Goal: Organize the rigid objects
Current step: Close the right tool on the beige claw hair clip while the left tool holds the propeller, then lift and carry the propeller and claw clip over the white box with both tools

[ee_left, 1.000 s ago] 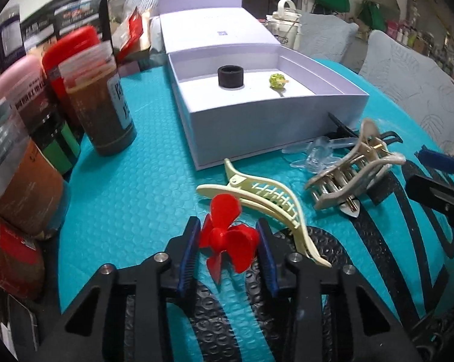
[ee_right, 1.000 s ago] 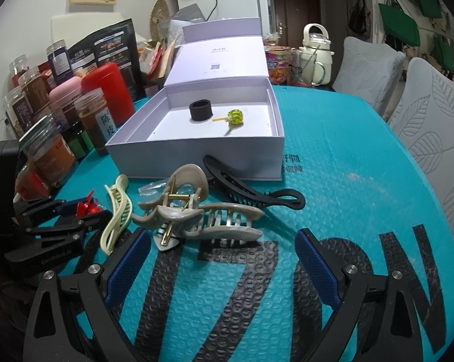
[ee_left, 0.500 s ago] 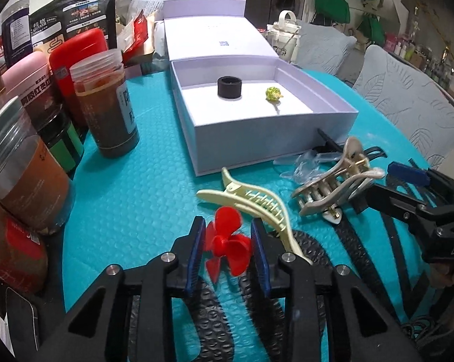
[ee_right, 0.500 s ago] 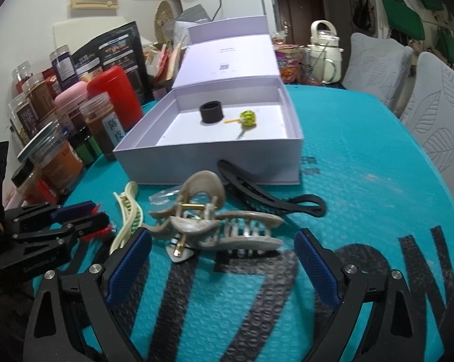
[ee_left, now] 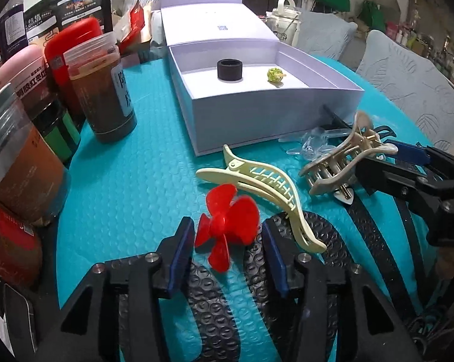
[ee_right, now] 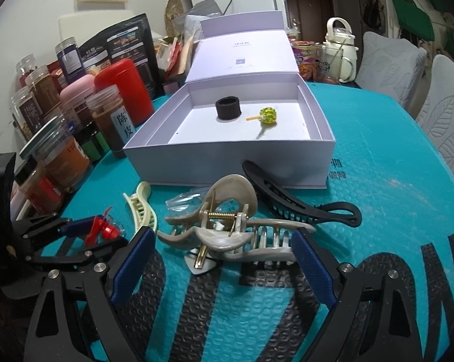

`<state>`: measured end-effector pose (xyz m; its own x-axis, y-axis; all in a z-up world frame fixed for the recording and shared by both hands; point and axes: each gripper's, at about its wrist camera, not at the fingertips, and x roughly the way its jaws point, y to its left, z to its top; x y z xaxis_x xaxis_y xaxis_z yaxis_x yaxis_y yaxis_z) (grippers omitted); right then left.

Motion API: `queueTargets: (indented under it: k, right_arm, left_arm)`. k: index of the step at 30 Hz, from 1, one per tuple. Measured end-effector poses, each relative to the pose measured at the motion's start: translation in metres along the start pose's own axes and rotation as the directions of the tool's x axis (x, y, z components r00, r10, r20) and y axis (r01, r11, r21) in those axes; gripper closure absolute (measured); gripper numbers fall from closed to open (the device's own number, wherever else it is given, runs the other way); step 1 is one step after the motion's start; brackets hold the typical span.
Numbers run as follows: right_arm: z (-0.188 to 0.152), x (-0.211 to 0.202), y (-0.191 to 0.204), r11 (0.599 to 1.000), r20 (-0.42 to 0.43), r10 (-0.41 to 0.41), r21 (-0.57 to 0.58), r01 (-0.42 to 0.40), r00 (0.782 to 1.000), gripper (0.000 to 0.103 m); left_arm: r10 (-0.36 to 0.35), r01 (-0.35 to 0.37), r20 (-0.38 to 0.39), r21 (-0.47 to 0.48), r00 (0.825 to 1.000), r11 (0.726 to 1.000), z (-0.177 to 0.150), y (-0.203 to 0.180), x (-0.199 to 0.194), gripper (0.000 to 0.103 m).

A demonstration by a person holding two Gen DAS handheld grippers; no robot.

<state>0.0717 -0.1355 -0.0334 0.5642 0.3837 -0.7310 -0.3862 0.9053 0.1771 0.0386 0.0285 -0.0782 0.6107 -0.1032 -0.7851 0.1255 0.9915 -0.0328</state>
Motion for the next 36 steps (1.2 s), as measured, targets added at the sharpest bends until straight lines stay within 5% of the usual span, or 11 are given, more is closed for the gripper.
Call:
queueTargets:
  k: [5, 7, 9, 12, 36]
  right_arm:
    - [0.000, 0.003, 0.000, 1.000, 0.003, 0.000, 0.001, 0.000, 1.000, 0.013]
    - [0.001, 0.003, 0.001, 1.000, 0.006, 0.006, -0.001, -0.006, 1.000, 0.022]
    - [0.002, 0.006, 0.003, 1.000, 0.006, 0.011, -0.010, -0.011, 1.000, 0.049]
    - [0.001, 0.010, 0.001, 0.999, 0.000, 0.044, 0.002, -0.044, 0.999, 0.062]
    - [-0.011, -0.034, 0.000, 0.998, 0.082, 0.065, 0.011, -0.066, 0.995, 0.069]
  left_arm:
    - [-0.029, 0.030, 0.017, -0.052, 0.999, 0.998, 0.000, 0.009, -0.001, 0.064]
    - [-0.035, 0.036, 0.021, -0.056, 0.999, 0.998, 0.000, 0.011, -0.002, 0.065]
    - [-0.029, 0.030, 0.030, -0.051, 0.999, 0.998, 0.000, 0.008, -0.005, 0.067]
    - [-0.027, 0.028, 0.035, -0.054, 0.999, 0.998, 0.002, 0.008, -0.009, 0.069]
    - [-0.045, 0.050, 0.086, -0.058, 0.995, 0.997, 0.000, 0.000, -0.043, 0.073]
